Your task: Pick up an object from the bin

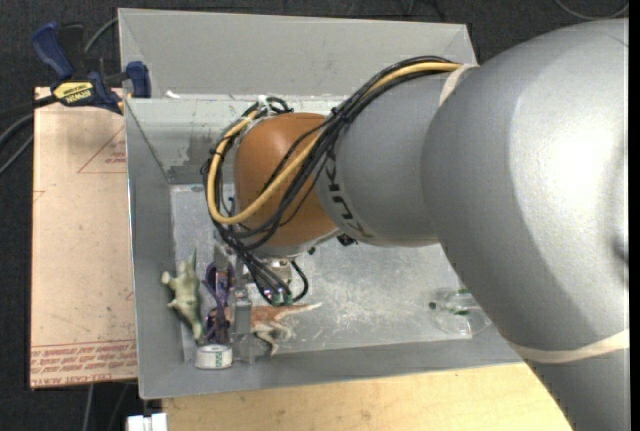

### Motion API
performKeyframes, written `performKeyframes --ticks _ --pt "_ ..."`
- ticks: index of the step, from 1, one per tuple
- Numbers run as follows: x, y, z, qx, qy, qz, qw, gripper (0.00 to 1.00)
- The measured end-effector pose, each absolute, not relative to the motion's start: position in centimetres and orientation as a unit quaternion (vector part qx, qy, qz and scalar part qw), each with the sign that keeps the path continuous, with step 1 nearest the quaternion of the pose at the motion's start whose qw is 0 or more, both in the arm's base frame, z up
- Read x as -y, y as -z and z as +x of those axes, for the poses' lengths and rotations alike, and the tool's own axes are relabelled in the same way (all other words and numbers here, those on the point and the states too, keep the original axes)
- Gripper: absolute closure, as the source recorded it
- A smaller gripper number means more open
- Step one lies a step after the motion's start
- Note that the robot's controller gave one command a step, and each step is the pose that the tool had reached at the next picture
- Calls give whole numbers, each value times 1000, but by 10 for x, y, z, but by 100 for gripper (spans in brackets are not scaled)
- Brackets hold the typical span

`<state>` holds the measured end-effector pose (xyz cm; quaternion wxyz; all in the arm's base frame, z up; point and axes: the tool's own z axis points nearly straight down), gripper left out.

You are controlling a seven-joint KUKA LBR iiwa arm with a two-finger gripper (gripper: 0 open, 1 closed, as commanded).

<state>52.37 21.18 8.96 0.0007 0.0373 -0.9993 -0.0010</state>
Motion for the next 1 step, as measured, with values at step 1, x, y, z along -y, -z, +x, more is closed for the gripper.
performKeyframes --ticks 1 --pt "-218 -71 533 977 3 215 -5 100"
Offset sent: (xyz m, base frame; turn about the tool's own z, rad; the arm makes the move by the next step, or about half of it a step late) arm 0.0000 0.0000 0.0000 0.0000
